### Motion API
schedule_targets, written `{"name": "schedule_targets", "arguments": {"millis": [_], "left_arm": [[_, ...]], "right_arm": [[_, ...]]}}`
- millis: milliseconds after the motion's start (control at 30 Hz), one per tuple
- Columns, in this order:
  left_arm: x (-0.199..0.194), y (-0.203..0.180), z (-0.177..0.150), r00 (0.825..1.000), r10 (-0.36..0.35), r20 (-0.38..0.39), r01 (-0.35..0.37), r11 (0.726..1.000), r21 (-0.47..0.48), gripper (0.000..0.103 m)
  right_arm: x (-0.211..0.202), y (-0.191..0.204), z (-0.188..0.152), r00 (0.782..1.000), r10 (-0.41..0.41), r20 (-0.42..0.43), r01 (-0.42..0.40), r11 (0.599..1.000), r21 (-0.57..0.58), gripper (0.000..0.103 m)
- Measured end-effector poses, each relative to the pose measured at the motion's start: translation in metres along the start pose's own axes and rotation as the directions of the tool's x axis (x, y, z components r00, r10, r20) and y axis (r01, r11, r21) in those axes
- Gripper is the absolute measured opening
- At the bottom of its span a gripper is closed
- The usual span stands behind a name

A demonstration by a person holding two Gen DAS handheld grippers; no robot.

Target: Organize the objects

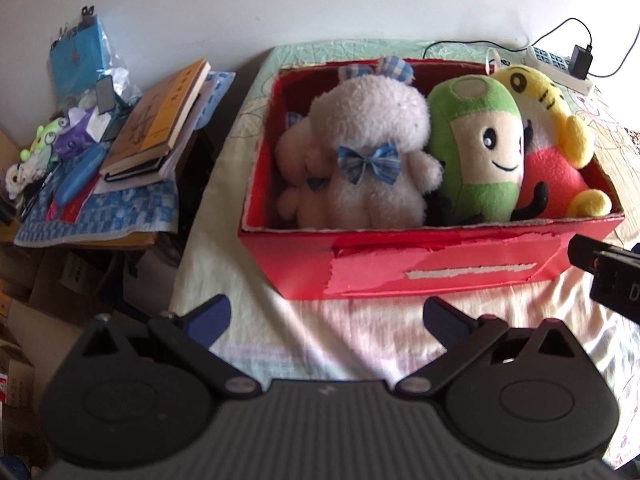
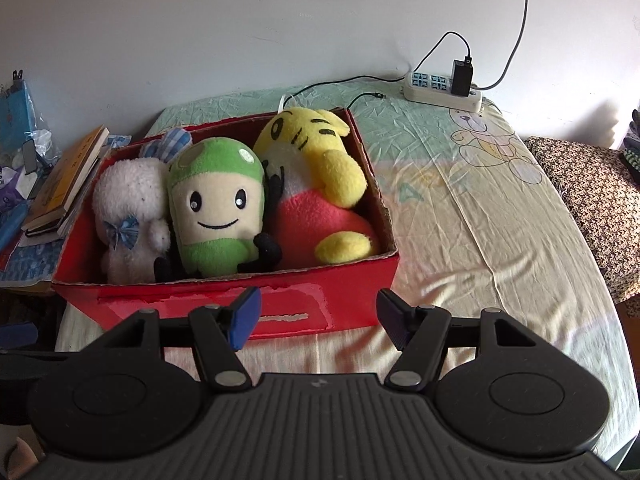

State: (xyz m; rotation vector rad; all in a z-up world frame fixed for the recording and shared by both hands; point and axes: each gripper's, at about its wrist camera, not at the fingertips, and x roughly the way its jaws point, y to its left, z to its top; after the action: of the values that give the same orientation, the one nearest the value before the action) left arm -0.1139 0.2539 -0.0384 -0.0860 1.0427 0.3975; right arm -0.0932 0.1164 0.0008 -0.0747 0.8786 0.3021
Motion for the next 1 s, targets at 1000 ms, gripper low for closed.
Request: {"name": "schedule_targets", "arguments": {"millis": [1000], "left_arm": [[-0.007,0.020,-0.007,0.999,-0.019,0.036,0.019,1.000,0.001,0.102]], "right_arm": [[-0.006,0.018,-0.009,1.000,-0.006,0.005,0.006,1.000,0.011,0.067]]}}
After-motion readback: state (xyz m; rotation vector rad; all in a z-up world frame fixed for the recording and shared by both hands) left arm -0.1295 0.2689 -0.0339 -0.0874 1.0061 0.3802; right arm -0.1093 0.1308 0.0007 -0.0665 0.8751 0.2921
